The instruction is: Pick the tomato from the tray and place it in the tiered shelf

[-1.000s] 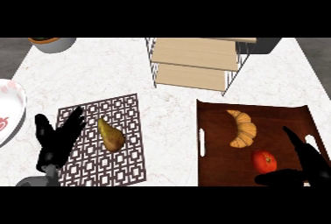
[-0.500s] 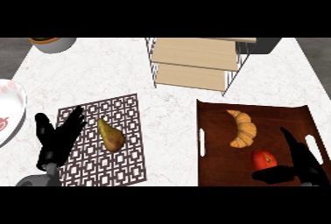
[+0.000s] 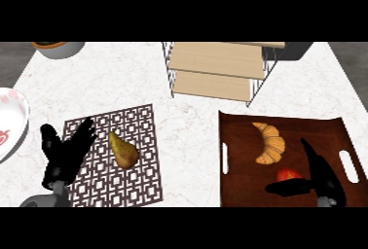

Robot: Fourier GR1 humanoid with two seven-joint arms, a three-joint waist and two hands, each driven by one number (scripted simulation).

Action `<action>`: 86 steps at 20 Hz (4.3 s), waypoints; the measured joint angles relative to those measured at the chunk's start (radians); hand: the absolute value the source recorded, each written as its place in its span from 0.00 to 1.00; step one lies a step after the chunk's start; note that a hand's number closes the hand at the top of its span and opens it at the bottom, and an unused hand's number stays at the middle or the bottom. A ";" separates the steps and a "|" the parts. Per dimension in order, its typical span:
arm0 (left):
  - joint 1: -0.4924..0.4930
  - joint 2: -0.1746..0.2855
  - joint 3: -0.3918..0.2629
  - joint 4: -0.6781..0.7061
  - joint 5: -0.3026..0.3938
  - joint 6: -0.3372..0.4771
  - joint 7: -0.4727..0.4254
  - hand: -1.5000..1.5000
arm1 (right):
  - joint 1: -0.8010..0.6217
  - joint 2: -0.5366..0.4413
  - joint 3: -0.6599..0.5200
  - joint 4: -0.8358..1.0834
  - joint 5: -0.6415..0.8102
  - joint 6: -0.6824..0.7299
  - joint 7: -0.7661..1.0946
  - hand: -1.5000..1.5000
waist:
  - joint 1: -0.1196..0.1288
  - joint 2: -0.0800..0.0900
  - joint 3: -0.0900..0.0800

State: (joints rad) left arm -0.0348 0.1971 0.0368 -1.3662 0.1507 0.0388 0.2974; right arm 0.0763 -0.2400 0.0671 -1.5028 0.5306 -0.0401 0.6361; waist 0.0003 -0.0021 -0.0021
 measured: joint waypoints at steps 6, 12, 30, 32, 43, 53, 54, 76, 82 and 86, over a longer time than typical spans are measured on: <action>0.002 -0.017 -0.004 0.013 -0.021 -0.005 -0.022 0.50 | -0.013 -0.048 0.038 0.023 0.015 0.114 -0.052 1.00 | -0.001 -0.003 -0.010; 0.009 -0.002 0.017 0.004 -0.008 -0.024 -0.011 0.50 | -0.007 -0.026 0.041 0.036 0.020 0.097 -0.114 1.00 | -0.008 -0.005 -0.016; -0.035 -0.024 -0.006 0.033 -0.025 -0.037 -0.005 0.50 | -0.466 0.221 0.547 -0.084 0.278 -0.088 0.213 1.00 | 0.050 0.002 0.000; -0.029 -0.023 -0.005 0.029 -0.028 -0.034 -0.006 0.50 | -0.560 0.228 0.597 -0.118 0.310 -0.100 0.318 1.00 | 0.044 -0.001 0.000; -0.019 -0.009 0.018 0.042 -0.020 -0.045 -0.015 0.50 | -1.021 0.226 0.527 -0.170 0.361 -0.027 0.548 1.00 | 0.018 -0.006 0.000; -0.005 -0.017 0.021 0.026 -0.024 -0.035 -0.018 0.50 | -1.263 0.205 0.212 -0.030 0.336 0.062 0.509 1.00 | 0.008 -0.002 0.001; -0.005 -0.015 0.023 0.022 -0.023 -0.035 -0.013 0.50 | -1.283 0.201 0.183 -0.008 0.334 0.069 0.496 1.00 | 0.008 -0.002 0.001; -0.019 -0.019 0.032 0.015 -0.034 -0.044 -0.002 0.50 | -1.450 0.074 -0.065 0.543 0.294 0.076 0.175 1.00 | 0.018 0.006 0.001; -0.007 -0.019 0.032 0.008 -0.037 -0.056 -0.009 0.50 | -1.459 0.056 -0.096 0.683 0.313 -0.005 0.066 1.00 | 0.020 0.007 0.001; -0.019 -0.020 0.039 0.018 -0.032 -0.062 -0.006 0.50 | -1.474 0.050 -0.113 0.758 0.320 -0.052 0.000 1.00 | 0.020 0.008 0.002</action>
State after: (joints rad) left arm -0.0534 0.1771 0.0756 -1.3477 0.1188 -0.0231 0.2911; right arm -1.3981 -0.1902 -0.0460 -0.7446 0.8505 -0.0924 0.6359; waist 0.0201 0.0055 -0.0006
